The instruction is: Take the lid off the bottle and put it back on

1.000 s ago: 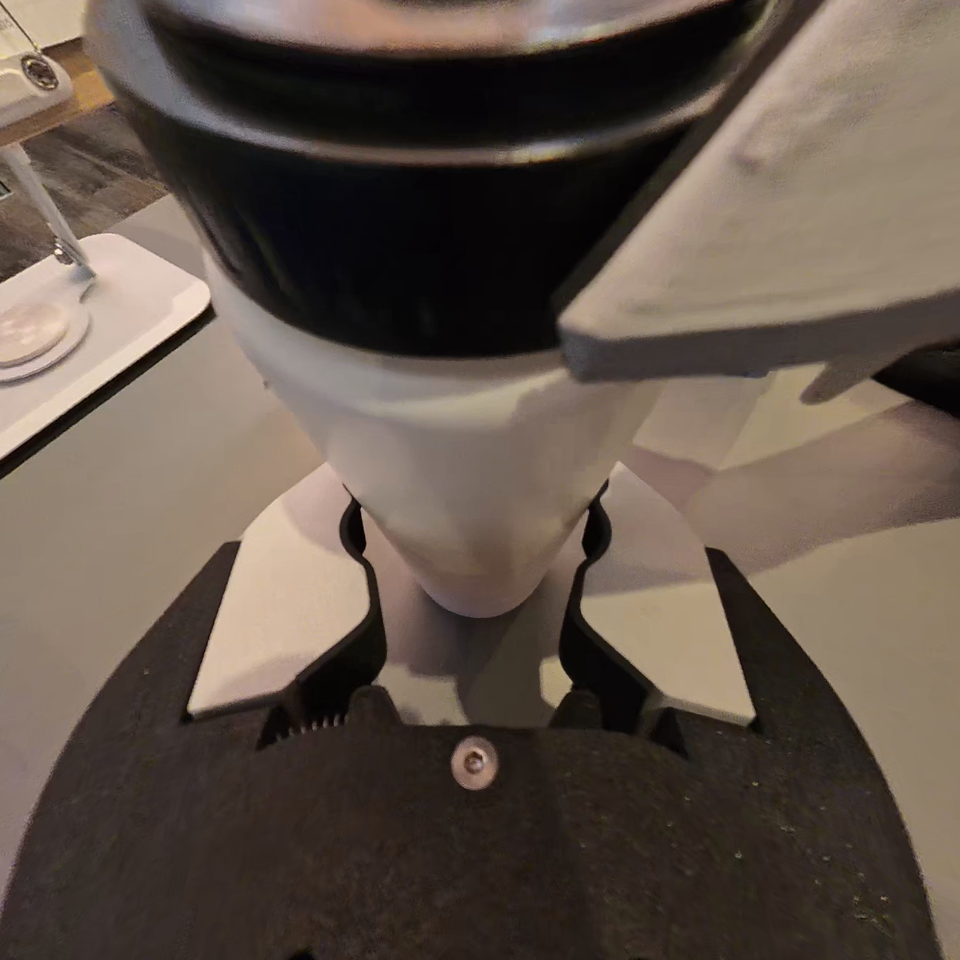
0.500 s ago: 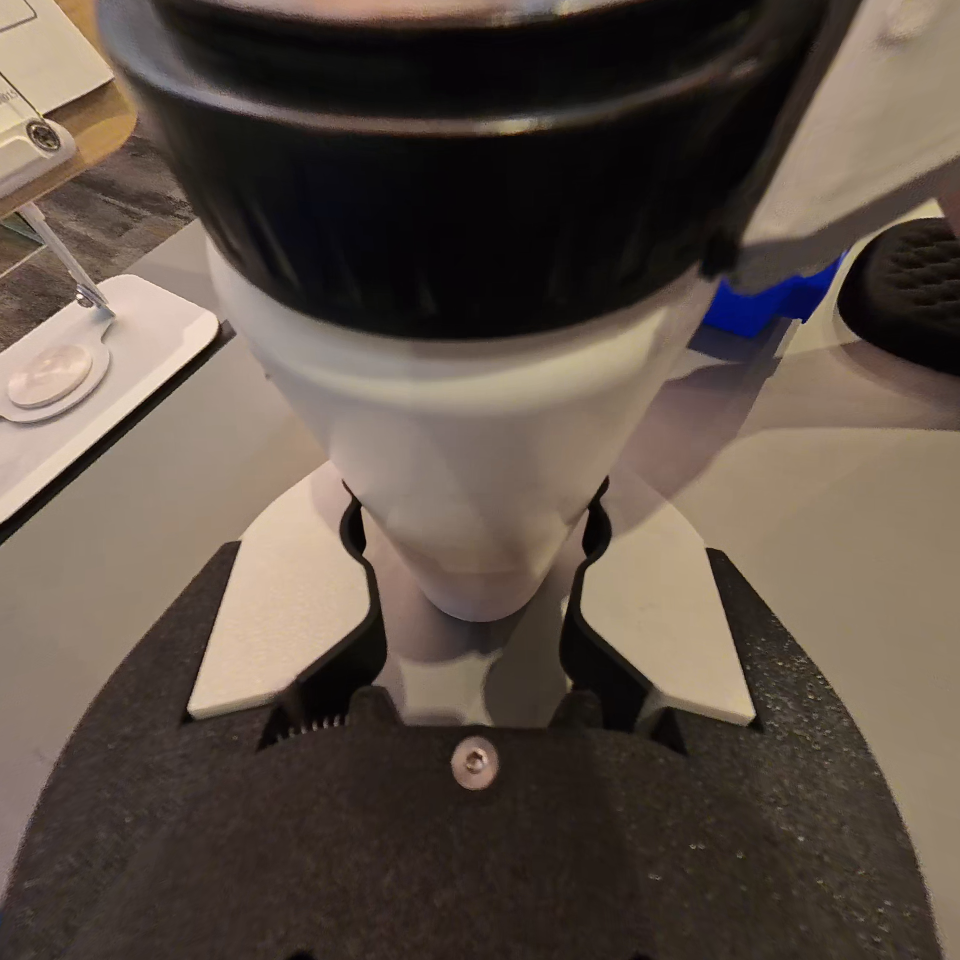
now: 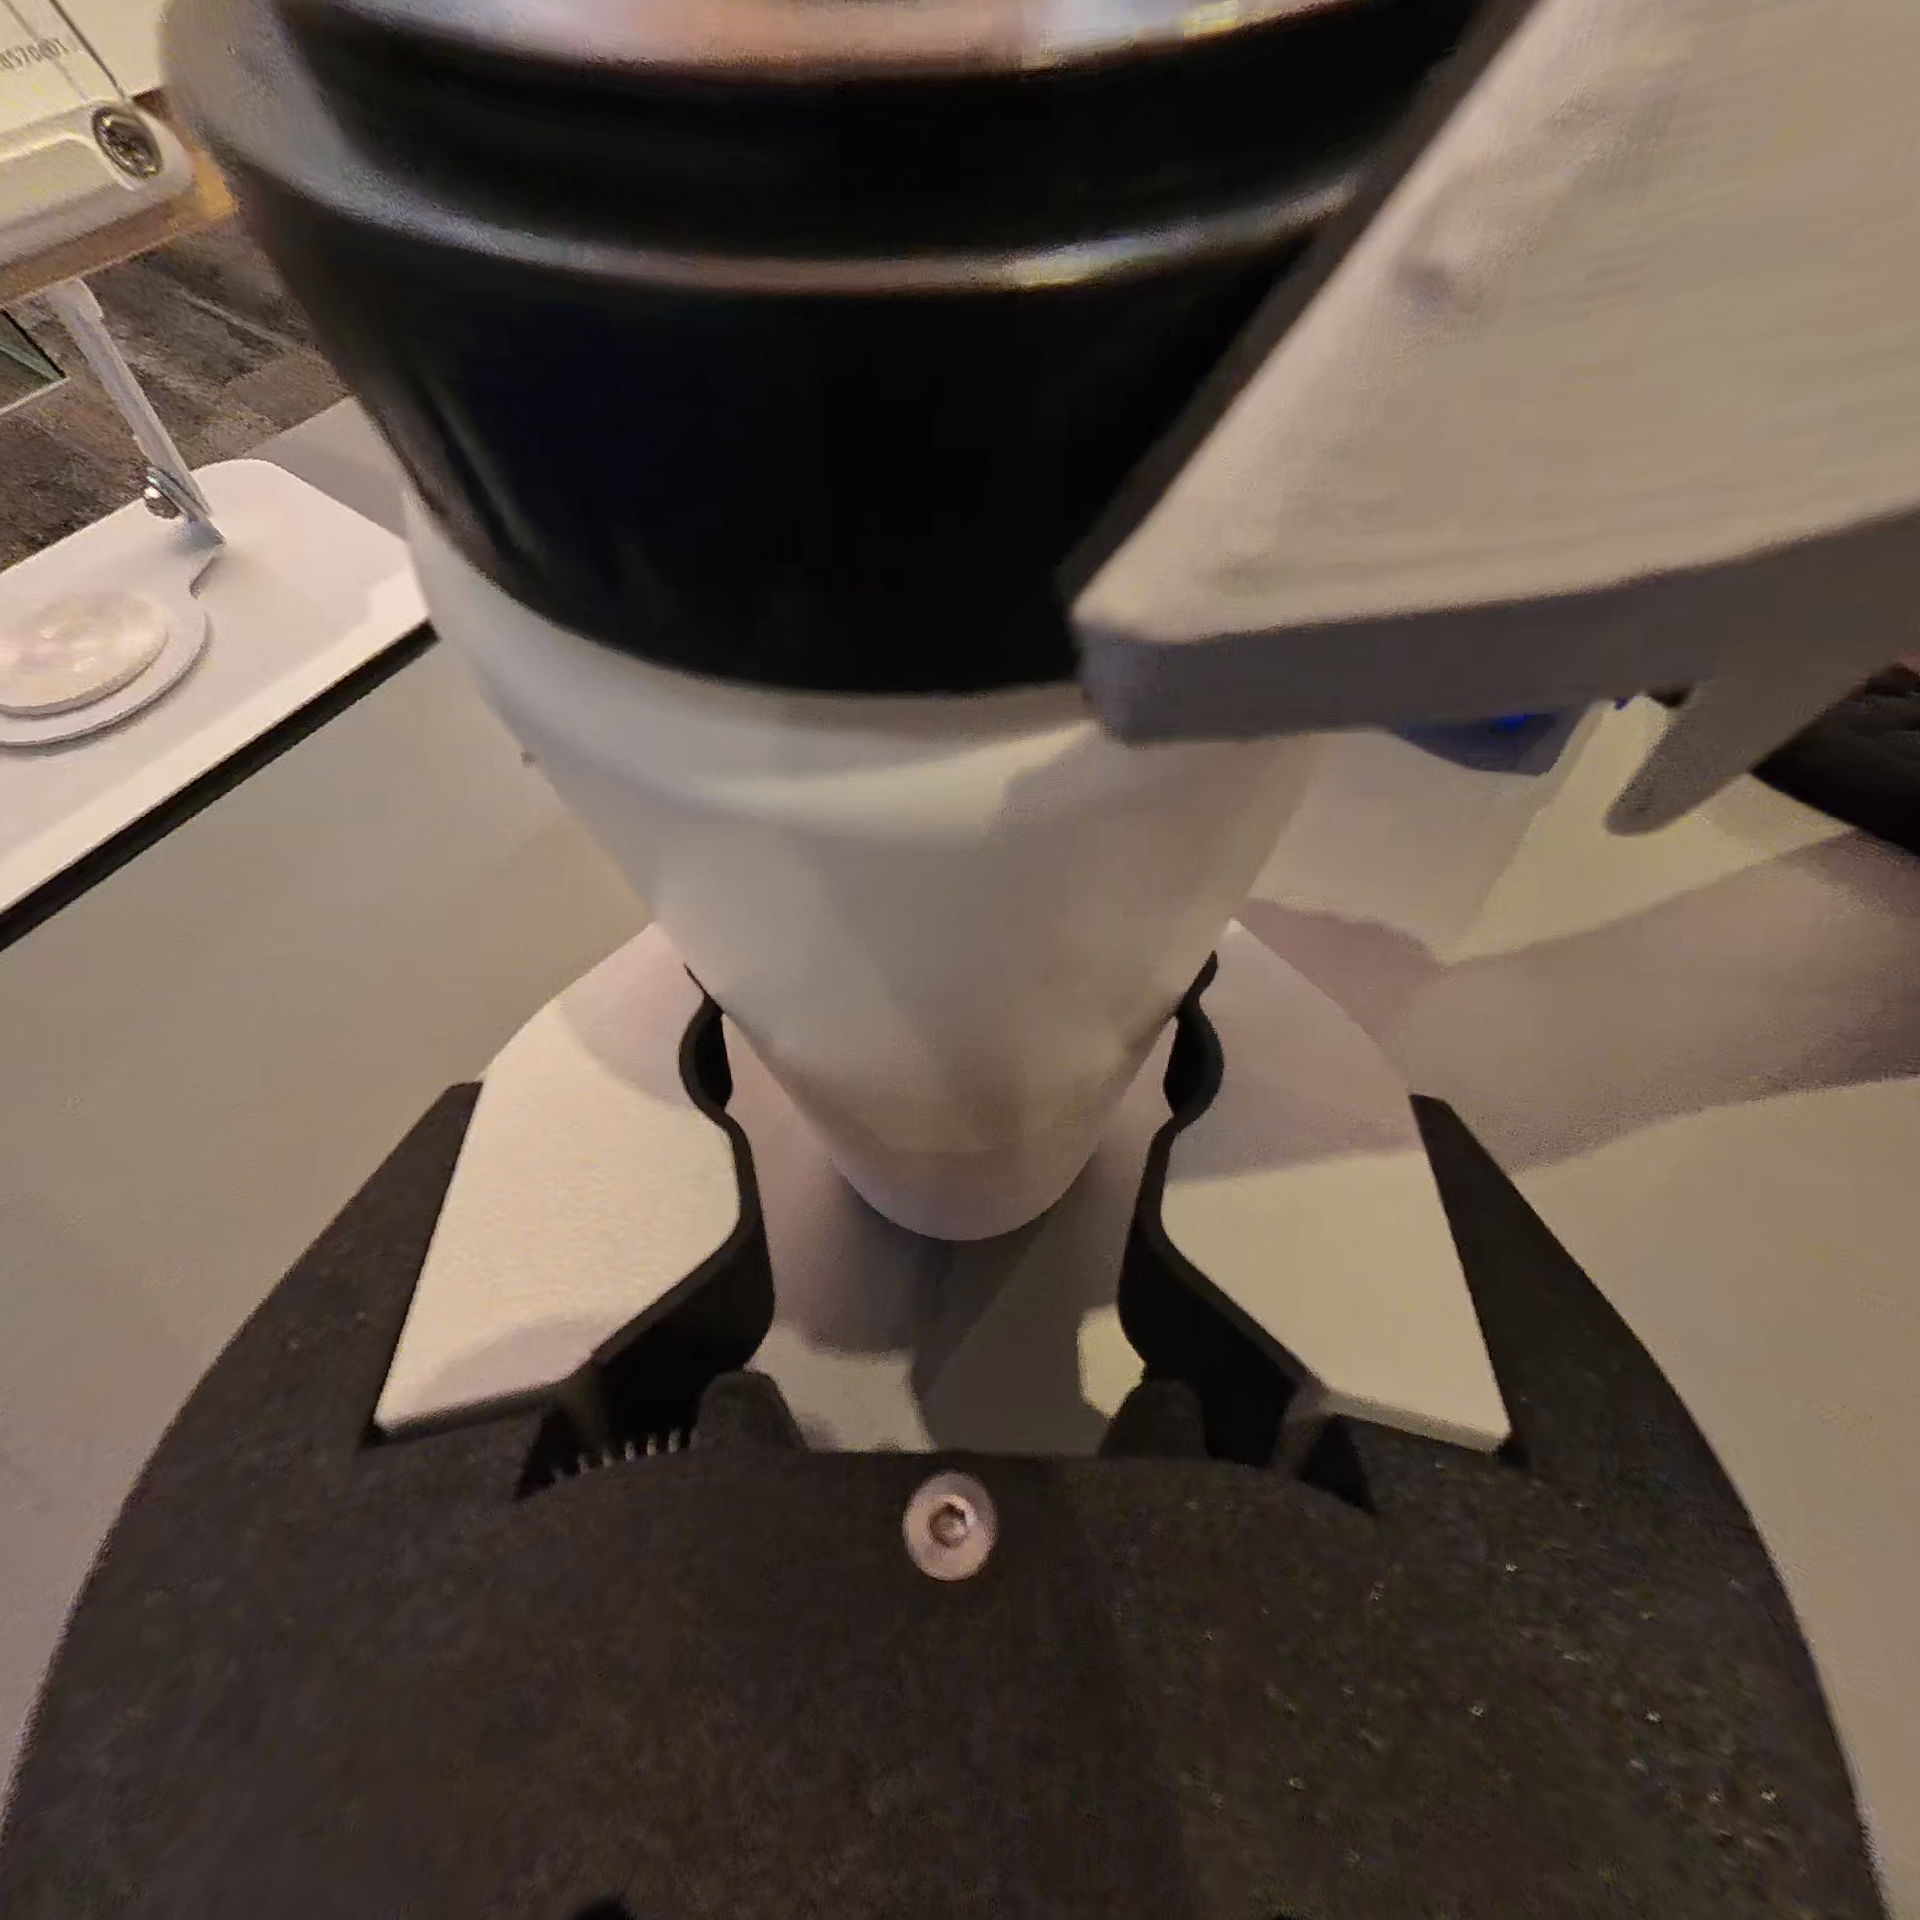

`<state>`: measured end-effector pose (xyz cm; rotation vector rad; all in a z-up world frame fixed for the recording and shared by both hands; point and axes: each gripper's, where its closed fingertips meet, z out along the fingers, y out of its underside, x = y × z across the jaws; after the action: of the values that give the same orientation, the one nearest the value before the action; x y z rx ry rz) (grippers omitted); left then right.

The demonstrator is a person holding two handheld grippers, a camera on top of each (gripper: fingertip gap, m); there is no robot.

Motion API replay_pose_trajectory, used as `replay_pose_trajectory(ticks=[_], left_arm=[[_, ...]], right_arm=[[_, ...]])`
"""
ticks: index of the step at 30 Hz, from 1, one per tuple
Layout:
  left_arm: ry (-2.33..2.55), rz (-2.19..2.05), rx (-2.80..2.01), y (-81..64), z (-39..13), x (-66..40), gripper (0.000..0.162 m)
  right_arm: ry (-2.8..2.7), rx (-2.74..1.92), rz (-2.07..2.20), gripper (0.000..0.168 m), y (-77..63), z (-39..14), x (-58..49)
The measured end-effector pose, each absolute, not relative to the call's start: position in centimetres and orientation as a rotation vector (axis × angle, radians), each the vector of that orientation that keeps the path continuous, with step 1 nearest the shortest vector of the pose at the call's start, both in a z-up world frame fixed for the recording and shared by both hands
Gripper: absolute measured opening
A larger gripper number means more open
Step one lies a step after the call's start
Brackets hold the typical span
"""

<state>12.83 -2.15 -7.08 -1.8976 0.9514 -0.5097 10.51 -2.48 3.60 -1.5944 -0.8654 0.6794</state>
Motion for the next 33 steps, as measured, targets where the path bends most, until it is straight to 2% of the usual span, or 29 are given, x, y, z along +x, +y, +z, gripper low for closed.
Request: replay_pose_trajectory(ticks=[11,14,17,24,26,33], left_arm=[[0.961,-0.484,-1.891,-1.9,-7.2,12.7,0.083],[0.979,-0.505,-1.878,-2.0,-7.2,12.8,0.083],[1.025,-0.551,-1.851,-2.2,-7.2,13.3,0.084],[1.098,-0.684,-1.788,-3.1,-7.3,14.4,0.084],[1.105,-0.705,-1.761,-3.1,-7.3,14.8,0.091],[1.040,-0.651,-1.782,-2.0,-7.3,14.7,0.086]], right_arm=[[-0.972,-1.574,0.767,0.072,-2.4,3.3,10.5],[-1.095,-1.558,0.799,0.081,-3.0,3.3,10.7],[-1.146,-1.502,0.868,0.083,-3.6,4.2,11.4],[-1.182,-1.491,0.986,0.077,-3.6,3.8,11.8],[-1.193,-1.484,0.984,0.072,-3.6,3.7,11.7],[-1.107,-1.519,0.909,0.072,-2.6,3.6,11.6]])
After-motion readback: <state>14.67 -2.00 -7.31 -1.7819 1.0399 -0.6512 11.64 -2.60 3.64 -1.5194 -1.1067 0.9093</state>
